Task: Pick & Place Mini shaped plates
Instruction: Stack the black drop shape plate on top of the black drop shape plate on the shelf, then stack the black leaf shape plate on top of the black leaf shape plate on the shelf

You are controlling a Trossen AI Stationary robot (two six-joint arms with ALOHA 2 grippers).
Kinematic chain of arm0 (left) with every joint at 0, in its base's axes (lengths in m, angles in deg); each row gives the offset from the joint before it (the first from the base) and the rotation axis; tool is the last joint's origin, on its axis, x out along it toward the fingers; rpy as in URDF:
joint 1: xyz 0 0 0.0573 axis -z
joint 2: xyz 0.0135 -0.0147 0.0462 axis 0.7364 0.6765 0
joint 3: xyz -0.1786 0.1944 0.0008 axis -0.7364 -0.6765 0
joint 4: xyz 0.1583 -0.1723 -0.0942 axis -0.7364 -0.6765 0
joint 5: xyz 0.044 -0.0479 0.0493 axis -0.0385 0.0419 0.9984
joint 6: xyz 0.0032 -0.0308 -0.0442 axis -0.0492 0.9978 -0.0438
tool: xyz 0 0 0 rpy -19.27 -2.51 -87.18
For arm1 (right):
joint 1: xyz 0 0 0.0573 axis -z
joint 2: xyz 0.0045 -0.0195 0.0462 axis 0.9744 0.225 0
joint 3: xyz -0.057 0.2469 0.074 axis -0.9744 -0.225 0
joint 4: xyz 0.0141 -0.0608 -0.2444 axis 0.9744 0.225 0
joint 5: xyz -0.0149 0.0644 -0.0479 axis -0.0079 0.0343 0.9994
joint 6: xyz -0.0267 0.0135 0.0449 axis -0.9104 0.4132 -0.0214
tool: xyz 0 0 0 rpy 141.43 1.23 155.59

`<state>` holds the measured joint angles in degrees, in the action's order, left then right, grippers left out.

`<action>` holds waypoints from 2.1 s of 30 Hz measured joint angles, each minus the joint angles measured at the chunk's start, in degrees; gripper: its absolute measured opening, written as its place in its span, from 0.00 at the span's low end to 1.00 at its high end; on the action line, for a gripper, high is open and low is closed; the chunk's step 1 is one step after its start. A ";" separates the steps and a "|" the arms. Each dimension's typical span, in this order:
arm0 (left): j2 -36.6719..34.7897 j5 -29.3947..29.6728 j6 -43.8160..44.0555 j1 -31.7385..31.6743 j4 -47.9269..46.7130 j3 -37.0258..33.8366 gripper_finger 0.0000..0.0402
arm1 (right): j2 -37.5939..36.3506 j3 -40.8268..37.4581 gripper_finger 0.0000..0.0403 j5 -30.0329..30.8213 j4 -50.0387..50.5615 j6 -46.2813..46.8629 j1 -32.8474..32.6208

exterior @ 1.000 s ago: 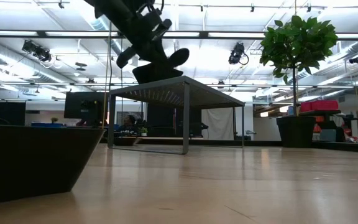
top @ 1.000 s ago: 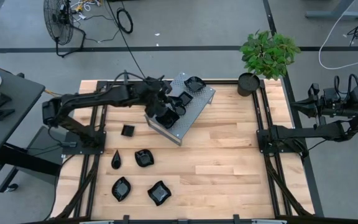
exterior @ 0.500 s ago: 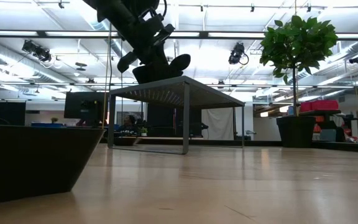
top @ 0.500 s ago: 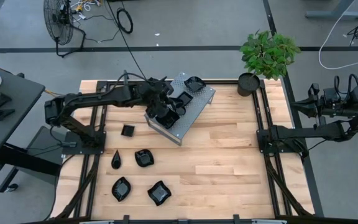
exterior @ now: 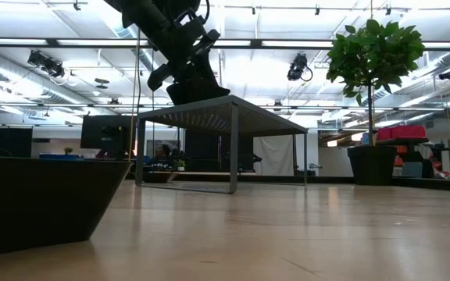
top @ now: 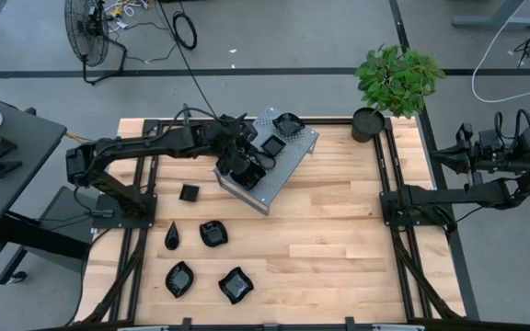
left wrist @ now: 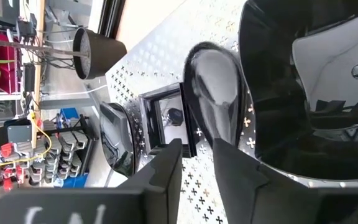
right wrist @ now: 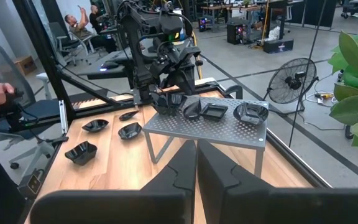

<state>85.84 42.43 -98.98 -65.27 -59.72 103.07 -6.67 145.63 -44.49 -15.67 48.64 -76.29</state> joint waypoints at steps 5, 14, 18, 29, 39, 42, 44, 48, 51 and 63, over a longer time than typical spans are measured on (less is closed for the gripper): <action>-0.06 1.40 0.04 0.02 0.01 0.00 0.28 | 0.00 -0.01 0.05 0.00 0.00 0.01 0.00; -6.08 7.78 4.66 0.07 -0.98 0.02 0.28 | 0.00 -0.02 0.05 0.00 0.00 0.01 0.00; -9.77 9.05 11.57 -1.24 -4.21 0.03 0.28 | 0.00 -0.02 0.05 0.00 0.00 0.00 0.00; -12.02 3.43 27.98 -11.94 -18.55 -0.04 0.28 | -0.02 -0.01 0.05 0.00 0.00 0.02 0.00; -11.98 0.12 49.29 -19.91 -16.59 -7.39 0.28 | -0.02 -0.01 0.05 0.00 -0.01 0.01 0.00; -11.98 0.06 60.12 -22.88 -14.51 -9.35 0.28 | -0.02 -0.01 0.05 0.01 0.00 0.01 0.00; -11.88 -1.24 64.75 -24.75 -13.50 -10.43 0.28 | -0.02 0.00 0.05 0.00 0.00 0.00 0.00; -11.75 -6.64 70.18 -28.25 -12.24 -12.25 0.28 | -0.02 -0.01 0.05 0.00 0.00 0.01 0.00; -10.39 -8.35 72.73 -30.34 -12.21 -13.00 0.29 | -0.02 -0.02 0.05 0.00 0.00 0.00 0.00; -2.03 -10.62 72.73 -34.12 -12.00 -13.68 0.62 | -0.02 -0.02 0.05 0.00 0.00 0.02 0.00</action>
<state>83.81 31.81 -26.26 -99.39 -71.72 89.38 -6.69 145.61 -44.49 -15.67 48.66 -76.29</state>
